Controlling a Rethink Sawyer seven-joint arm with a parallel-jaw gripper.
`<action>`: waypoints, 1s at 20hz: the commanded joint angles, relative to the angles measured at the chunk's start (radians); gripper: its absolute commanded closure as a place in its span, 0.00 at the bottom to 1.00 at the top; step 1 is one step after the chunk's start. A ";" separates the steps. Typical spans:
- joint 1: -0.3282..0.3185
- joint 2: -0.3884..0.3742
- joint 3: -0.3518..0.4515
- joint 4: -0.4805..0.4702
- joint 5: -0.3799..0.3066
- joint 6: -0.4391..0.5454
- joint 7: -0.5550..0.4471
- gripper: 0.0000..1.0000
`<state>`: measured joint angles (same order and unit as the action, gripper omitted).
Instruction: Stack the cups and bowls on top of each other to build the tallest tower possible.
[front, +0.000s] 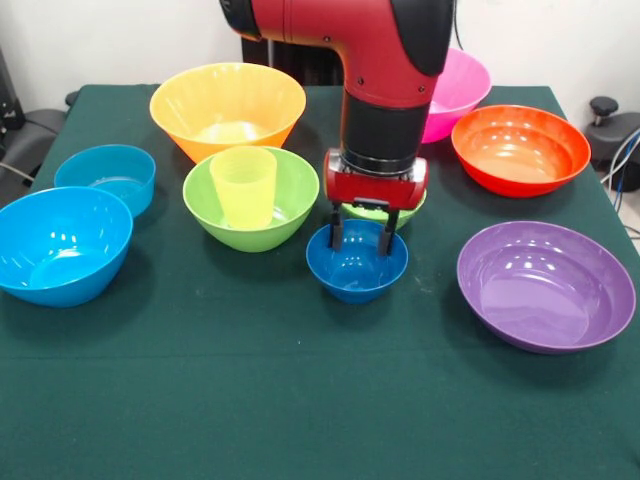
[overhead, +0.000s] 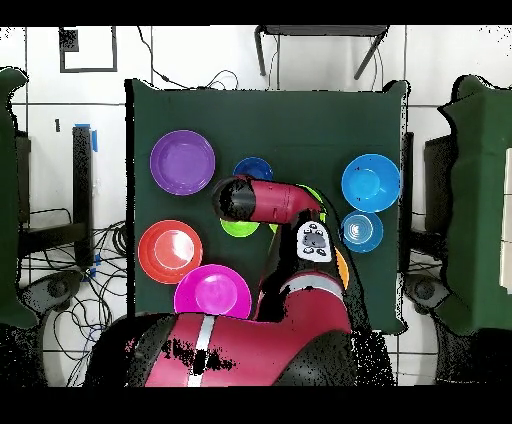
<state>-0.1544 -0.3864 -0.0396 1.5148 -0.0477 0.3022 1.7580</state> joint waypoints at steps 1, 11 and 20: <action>0.015 0.056 0.151 -0.081 0.013 0.038 0.063 0.00; 0.024 0.049 0.154 -0.068 0.017 0.051 0.078 0.00; 0.039 0.003 0.130 -0.051 0.017 0.094 0.086 0.00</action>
<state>-0.1398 -0.3623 0.0025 1.5010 -0.0475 0.3022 1.7580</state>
